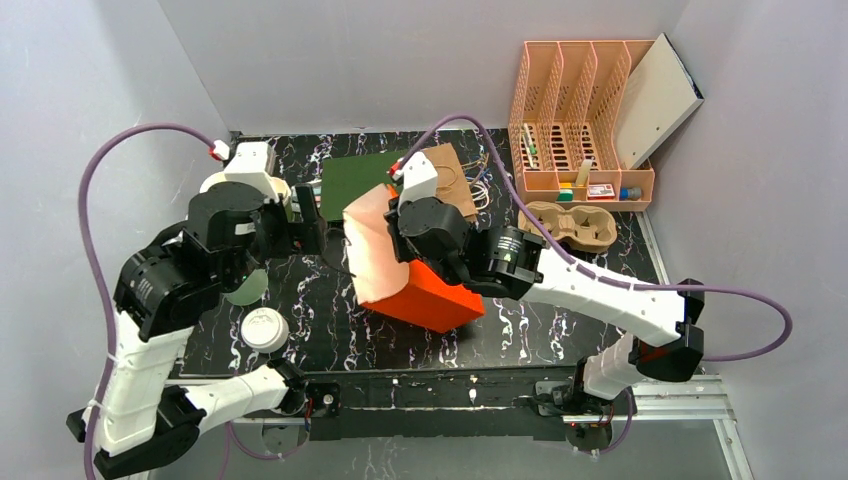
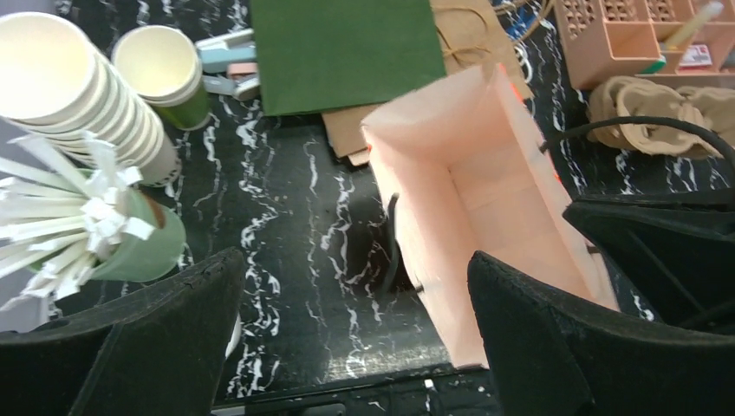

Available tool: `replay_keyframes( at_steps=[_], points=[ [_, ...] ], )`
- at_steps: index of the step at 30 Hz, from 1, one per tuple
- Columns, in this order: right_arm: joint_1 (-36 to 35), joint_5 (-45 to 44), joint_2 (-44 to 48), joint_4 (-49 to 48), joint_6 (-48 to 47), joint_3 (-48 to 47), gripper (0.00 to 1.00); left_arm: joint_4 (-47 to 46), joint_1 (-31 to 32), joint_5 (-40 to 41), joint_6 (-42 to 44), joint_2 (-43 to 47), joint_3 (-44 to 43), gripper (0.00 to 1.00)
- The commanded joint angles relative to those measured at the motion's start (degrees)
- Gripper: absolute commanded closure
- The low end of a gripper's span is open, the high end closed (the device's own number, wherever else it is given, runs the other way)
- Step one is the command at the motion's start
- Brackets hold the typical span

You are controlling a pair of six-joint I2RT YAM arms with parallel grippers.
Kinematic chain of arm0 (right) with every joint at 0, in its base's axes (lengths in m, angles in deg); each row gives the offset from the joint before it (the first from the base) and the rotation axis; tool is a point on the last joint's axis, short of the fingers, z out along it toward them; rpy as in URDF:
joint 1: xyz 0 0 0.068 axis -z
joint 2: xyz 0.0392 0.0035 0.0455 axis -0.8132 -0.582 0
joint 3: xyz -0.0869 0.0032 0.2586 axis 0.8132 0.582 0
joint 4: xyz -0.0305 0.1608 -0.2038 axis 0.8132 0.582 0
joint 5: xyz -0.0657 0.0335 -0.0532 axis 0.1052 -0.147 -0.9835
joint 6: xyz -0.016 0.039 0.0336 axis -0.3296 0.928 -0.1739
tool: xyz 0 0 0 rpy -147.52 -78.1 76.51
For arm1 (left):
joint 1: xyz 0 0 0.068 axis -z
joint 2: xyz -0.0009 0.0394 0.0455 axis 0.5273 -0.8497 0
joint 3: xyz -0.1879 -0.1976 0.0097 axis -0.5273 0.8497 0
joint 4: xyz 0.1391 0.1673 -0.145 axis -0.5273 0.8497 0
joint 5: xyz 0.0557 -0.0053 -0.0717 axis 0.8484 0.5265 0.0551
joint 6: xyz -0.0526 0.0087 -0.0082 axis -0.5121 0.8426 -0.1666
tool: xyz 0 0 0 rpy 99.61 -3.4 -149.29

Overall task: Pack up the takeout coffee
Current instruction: Move the takeout bag to the center of the board.

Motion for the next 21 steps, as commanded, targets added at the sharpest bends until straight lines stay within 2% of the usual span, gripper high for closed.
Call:
replay_keyframes(
  at_steps=[1,6,7,11,16,21],
  points=[
    [1.11,-2.68,3.97,0.38,5.72,4.41,0.99,-3.29,-0.24,-6.66,-2.48,-1.00,2.86,0.02],
    [1.57,-3.14,7.03,-0.57,8.33,8.66,0.99,-6.06,-0.28,-9.30,-5.42,-0.11,7.91,0.02],
    [1.63,-3.49,7.73,-0.61,8.80,9.40,0.96,-6.89,-0.22,-9.99,-6.08,0.33,9.06,0.02],
    [2.09,-5.24,10.62,-0.21,9.93,12.27,0.95,-10.17,-0.21,-15.60,-8.31,1.02,15.12,0.02],
    [2.22,-5.72,10.71,0.53,9.84,12.45,0.94,-10.94,-0.24,-13.82,-10.39,3.25,18.85,0.02],
    [2.49,-5.53,10.16,0.01,9.51,12.47,0.94,-13.59,-0.27,-12.33,-15.92,7.44,24.84,0.02]
  ],
)
